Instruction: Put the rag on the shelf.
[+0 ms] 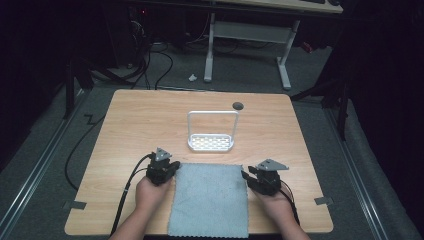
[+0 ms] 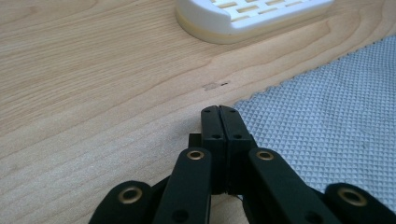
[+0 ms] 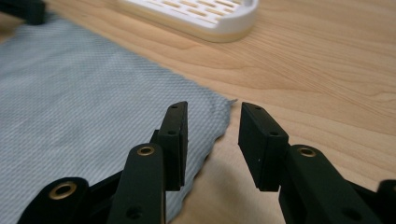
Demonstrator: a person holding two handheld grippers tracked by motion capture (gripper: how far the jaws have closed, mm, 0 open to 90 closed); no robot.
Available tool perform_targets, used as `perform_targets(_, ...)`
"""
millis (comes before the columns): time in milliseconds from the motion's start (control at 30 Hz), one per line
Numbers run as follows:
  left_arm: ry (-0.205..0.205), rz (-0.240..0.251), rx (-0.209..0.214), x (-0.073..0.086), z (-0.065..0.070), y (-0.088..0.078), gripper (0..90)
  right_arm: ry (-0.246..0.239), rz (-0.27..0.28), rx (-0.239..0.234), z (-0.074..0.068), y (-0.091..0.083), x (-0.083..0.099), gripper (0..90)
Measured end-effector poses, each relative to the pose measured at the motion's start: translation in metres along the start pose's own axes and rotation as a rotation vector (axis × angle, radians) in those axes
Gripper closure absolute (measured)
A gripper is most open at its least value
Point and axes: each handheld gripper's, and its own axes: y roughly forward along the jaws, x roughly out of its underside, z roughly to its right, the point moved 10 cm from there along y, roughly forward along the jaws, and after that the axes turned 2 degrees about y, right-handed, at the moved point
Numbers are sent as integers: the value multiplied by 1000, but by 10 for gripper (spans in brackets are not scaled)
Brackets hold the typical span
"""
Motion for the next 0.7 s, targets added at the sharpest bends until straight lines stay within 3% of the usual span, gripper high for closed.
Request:
perform_targets(100,-27,3,25,0,-1,0,896,7,-6,43,6,13,-6,637)
perform_targets(167,-41,6,38,1,-1,-1,896,38,-14,44,11,20,-7,642)
perform_targets(200,-44,7,41,1,-1,-1,896,59,-36,16,12,25,-6,644)
perform_targets(267,-42,6,38,1,0,-1,896,60,-39,10,12,27,-5,646)
perform_targets(433,-44,6,40,1,0,-1,896,3,-53,25,7,32,-3,649)
perform_targets(467,-46,7,40,1,0,-1,896,-15,-51,34,6,32,-3,690)
perform_targets(700,-43,8,36,1,0,-1,896,-23,-50,12,4,34,-4,842)
